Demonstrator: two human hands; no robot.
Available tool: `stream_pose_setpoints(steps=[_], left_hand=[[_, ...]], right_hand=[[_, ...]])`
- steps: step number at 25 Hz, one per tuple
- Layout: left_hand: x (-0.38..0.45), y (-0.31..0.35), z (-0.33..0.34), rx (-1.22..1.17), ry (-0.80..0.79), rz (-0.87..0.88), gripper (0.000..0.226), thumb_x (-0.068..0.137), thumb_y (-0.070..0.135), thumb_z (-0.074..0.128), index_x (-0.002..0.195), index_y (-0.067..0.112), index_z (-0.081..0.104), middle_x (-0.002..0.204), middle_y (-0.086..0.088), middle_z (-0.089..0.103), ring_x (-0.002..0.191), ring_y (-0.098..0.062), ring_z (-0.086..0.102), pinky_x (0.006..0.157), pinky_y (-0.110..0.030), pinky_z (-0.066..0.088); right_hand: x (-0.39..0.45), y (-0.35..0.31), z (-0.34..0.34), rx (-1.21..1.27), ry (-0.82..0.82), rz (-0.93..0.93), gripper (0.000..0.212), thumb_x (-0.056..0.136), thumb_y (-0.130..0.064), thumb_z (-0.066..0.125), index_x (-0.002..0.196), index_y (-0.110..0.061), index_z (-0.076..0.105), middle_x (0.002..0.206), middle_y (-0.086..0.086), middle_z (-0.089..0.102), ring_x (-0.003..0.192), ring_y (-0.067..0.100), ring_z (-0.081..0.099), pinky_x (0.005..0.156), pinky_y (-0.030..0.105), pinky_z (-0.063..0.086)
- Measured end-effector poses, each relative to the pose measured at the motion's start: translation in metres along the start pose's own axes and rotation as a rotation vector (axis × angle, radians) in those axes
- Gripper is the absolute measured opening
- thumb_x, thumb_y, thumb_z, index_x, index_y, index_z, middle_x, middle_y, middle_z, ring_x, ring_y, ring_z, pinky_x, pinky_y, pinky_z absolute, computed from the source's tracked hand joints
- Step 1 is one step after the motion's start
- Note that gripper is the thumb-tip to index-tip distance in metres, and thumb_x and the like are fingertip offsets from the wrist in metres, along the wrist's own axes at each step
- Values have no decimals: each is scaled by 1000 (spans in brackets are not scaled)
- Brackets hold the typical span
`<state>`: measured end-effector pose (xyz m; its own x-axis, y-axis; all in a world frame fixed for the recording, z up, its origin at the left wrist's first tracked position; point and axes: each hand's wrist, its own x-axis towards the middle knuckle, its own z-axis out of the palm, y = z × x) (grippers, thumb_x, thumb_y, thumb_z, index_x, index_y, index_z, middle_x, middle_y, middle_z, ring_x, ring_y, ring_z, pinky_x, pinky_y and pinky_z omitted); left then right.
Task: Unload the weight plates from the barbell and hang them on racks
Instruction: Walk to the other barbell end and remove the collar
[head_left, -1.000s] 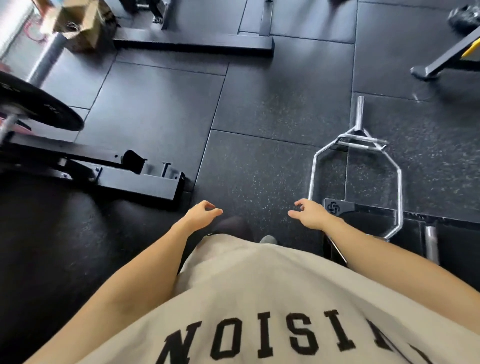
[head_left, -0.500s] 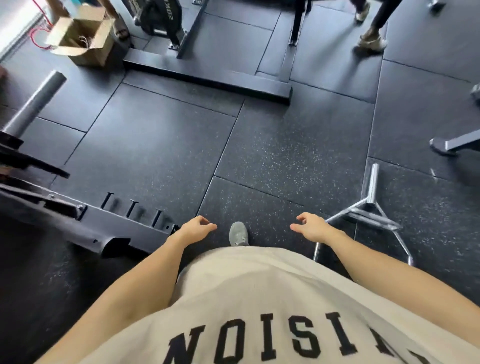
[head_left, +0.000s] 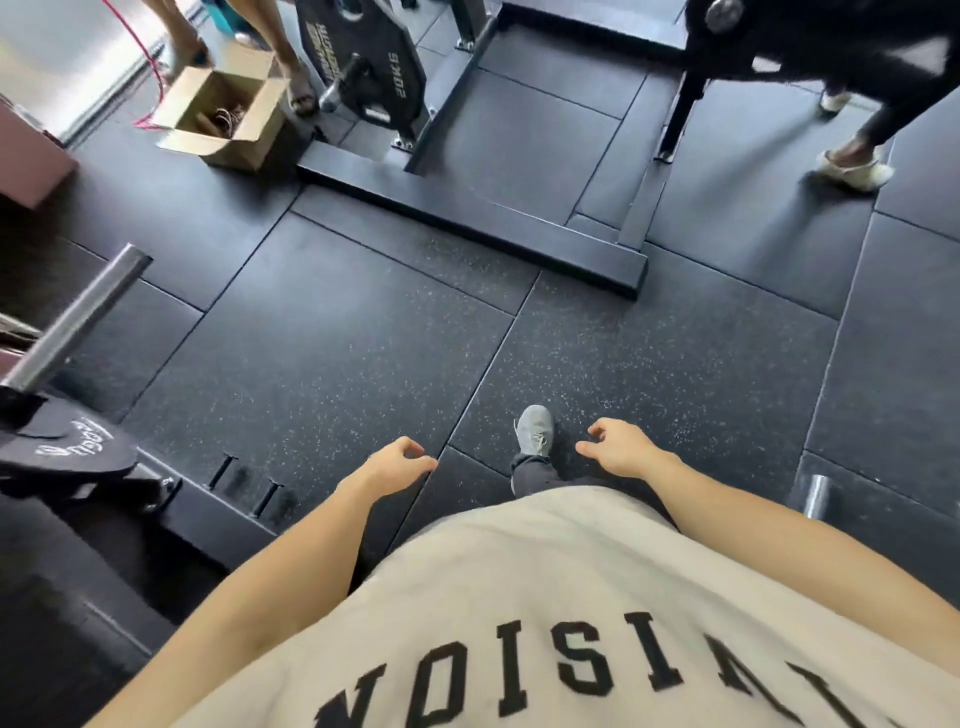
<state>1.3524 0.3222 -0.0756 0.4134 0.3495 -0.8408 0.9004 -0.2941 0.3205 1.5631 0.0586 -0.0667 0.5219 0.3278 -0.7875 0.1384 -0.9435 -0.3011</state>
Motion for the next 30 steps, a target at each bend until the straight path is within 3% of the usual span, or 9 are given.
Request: stream_pose_setpoints(steps=[7,12,21,25,30], left_hand=[[65,98,-111,-223,161,-114,44,94,45,59,130,19,55,137,-2,55,119,-21,52,95,-32,37],[115,117,-169,-308,133,-226,47,88,55,61,125,26,53,136,-1,54,119,-22,52,100,-39,41],[228,151,-351,-458,191,-275,49,92,52,58,130,23,52,136,-1,54,112,-21,54,99,-38,43],[257,163,-421,-538,215,-308,48,93,51,57,132,23,50,137,-2,51,119,-23,52,93,-37,40],[294,162,-486,-715,273,-408,55,88,52,65,132,22,50,138,-2,52,122,-23,52,103,-41,42]], right_hand=[[137,-110,-168,-213,-55,-157,54,92,-45,58,136,-15,49,136,7,55,123,25,53,103,36,42],[224,-202,-238,-405,-106,-248,55,92,-43,57,136,-12,49,140,7,52,127,25,50,104,35,41],[367,-408,-327,-521,-109,-352,57,90,-49,57,137,-18,48,140,3,52,126,24,51,104,39,41],[413,-497,-353,-593,-133,-418,56,90,-48,57,136,-17,49,139,4,53,125,23,51,105,40,41],[485,-620,-372,-762,-224,-550,52,92,-44,56,133,-12,50,136,7,55,121,25,53,102,39,42]])
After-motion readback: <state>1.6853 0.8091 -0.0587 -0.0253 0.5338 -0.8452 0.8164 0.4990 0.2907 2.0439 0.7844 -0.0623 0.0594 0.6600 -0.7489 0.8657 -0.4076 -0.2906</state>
